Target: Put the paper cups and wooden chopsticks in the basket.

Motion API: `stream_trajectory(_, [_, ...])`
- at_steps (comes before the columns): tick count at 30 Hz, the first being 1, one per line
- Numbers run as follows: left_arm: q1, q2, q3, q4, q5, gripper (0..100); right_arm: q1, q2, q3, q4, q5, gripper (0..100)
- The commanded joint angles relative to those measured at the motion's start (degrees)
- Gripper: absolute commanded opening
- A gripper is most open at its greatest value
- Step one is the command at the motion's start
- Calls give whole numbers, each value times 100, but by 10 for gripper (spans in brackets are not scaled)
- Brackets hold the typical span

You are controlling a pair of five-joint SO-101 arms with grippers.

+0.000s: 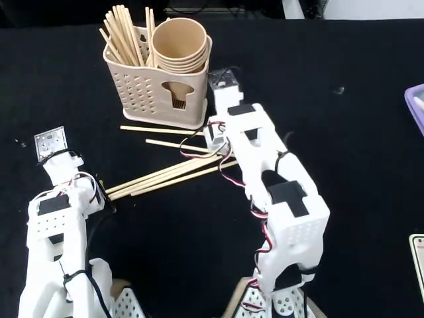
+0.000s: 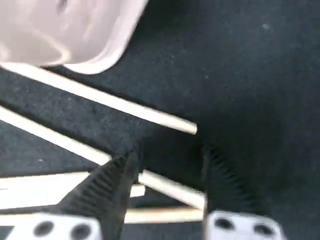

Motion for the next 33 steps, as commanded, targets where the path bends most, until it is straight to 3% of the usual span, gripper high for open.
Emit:
stream_trajectory(1, [-57, -141, -31, -70, 18, 170, 202, -13, -374, -193, -941, 191])
stream_trajectory(6, [-57, -141, -31, -70, 18, 170, 193, 13, -400, -422, -1609, 191])
stream_trajectory(11, [-57, -141, -31, -70, 18, 170, 220, 22, -400, -492, -1626, 191])
stream_trajectory(22, [-57, -141, -31, -70, 18, 170, 229, 22, 180, -1732, -1618, 188])
stream_trajectory(33, [-57, -141, -31, -70, 18, 170, 422, 4, 242, -1213, -1609, 188])
